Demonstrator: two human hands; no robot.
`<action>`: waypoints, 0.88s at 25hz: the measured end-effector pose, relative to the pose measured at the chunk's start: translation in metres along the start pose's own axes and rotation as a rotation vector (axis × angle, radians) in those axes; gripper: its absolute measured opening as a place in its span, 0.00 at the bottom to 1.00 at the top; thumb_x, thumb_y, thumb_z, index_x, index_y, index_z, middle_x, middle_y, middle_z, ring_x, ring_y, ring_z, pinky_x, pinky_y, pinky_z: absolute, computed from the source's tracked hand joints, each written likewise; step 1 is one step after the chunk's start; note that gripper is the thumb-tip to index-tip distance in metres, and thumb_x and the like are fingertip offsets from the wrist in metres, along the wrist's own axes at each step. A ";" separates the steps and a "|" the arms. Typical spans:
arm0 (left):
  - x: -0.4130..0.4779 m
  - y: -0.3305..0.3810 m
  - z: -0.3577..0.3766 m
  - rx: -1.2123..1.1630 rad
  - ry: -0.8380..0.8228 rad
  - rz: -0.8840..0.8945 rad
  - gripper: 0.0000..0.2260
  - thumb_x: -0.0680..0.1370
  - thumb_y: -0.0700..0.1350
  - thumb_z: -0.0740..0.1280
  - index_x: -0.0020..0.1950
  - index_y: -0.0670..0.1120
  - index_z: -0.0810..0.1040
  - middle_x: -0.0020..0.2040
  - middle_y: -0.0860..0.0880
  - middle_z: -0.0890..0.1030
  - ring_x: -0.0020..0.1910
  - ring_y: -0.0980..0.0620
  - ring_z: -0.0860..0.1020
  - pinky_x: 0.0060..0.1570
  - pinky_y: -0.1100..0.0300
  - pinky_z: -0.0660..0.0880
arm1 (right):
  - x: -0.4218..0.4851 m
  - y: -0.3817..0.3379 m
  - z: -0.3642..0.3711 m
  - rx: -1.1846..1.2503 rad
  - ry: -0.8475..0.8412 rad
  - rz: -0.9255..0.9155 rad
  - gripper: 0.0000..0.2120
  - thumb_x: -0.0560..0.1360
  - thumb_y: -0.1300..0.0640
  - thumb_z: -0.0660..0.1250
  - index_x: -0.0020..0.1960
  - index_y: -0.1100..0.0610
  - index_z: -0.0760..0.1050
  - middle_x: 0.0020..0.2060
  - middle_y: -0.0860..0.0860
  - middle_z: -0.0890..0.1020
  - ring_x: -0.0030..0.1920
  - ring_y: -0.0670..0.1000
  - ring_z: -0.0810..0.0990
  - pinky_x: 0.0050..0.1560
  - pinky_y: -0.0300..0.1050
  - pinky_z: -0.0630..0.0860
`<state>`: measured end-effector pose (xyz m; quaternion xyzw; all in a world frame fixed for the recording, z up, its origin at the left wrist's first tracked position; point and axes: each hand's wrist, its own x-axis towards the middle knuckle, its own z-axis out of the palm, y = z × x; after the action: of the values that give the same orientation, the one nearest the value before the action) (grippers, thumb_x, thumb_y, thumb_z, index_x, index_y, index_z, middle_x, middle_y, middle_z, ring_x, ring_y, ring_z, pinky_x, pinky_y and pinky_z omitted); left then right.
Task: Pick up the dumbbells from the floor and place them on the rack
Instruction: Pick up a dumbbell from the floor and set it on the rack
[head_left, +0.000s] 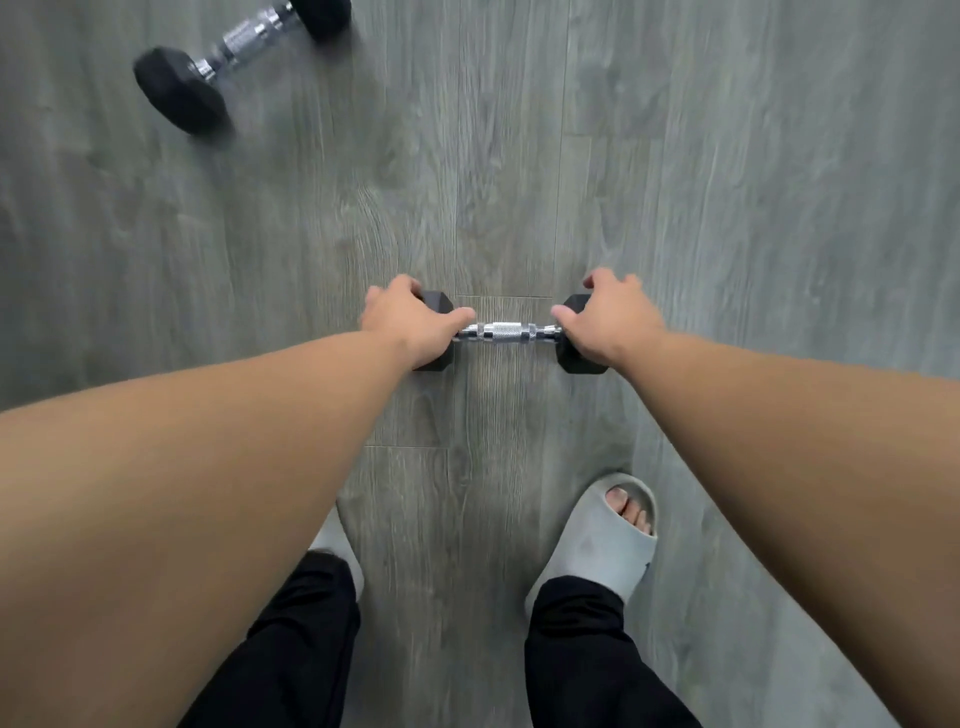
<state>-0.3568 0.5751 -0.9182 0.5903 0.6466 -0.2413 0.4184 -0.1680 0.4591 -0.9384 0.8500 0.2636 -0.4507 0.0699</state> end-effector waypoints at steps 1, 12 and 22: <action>0.008 -0.002 0.007 -0.001 0.001 0.009 0.39 0.70 0.63 0.77 0.76 0.49 0.69 0.71 0.44 0.69 0.65 0.42 0.74 0.67 0.48 0.72 | 0.008 0.002 0.007 0.009 -0.003 0.017 0.29 0.78 0.42 0.66 0.73 0.55 0.66 0.68 0.60 0.68 0.56 0.62 0.77 0.49 0.49 0.70; -0.007 -0.008 -0.035 0.038 0.023 0.101 0.36 0.62 0.48 0.84 0.66 0.52 0.73 0.60 0.48 0.72 0.53 0.44 0.77 0.43 0.56 0.76 | -0.037 0.001 0.003 0.195 -0.066 0.037 0.19 0.75 0.44 0.68 0.63 0.49 0.75 0.58 0.57 0.79 0.47 0.57 0.77 0.45 0.45 0.70; -0.182 -0.002 -0.306 0.025 0.186 0.158 0.33 0.57 0.49 0.83 0.58 0.53 0.75 0.55 0.50 0.75 0.49 0.47 0.77 0.42 0.57 0.73 | -0.241 -0.167 -0.141 0.360 -0.011 -0.051 0.17 0.74 0.46 0.69 0.62 0.49 0.77 0.59 0.57 0.79 0.54 0.57 0.78 0.52 0.46 0.73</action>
<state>-0.4458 0.7191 -0.6049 0.6645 0.6312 -0.1600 0.3667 -0.2597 0.5588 -0.6429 0.8392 0.1998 -0.4970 -0.0935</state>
